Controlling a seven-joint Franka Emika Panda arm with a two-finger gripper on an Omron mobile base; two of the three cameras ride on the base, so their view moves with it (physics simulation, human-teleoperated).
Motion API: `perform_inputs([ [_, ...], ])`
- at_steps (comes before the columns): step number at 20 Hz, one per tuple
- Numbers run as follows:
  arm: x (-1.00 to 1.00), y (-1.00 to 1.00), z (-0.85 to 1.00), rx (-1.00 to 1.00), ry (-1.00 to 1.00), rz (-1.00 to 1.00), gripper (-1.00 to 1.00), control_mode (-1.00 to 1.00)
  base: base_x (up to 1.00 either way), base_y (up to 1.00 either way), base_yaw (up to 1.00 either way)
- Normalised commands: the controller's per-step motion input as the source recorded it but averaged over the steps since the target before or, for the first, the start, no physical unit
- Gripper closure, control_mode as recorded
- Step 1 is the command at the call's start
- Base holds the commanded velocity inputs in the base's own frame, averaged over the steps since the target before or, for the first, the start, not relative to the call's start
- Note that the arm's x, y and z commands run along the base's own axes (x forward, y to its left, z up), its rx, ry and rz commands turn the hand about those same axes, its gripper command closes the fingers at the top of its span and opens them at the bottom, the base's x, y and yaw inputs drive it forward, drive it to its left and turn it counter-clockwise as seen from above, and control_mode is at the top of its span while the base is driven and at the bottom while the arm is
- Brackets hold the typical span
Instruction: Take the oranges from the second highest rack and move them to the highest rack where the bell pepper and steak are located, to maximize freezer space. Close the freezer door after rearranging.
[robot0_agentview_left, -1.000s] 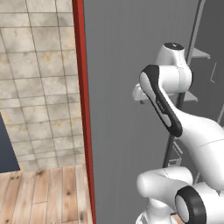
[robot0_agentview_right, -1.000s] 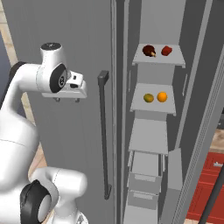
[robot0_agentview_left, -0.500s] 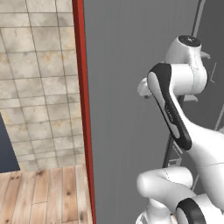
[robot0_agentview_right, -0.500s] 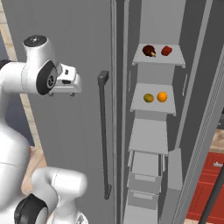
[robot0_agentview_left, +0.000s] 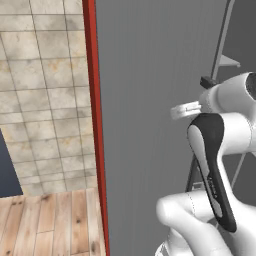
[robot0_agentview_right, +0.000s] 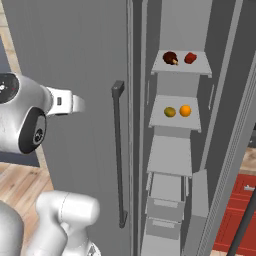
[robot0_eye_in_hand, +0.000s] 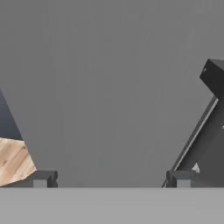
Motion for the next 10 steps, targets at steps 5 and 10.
perform_inputs([
  [5,-0.34,-0.07,0.27,0.00,-0.18,0.00,-1.00,-1.00,0.00,0.00,0.00],
  [10,-0.07,-0.02,0.15,0.00,0.00,0.00,-1.00,1.00,0.00,0.00,0.00],
])
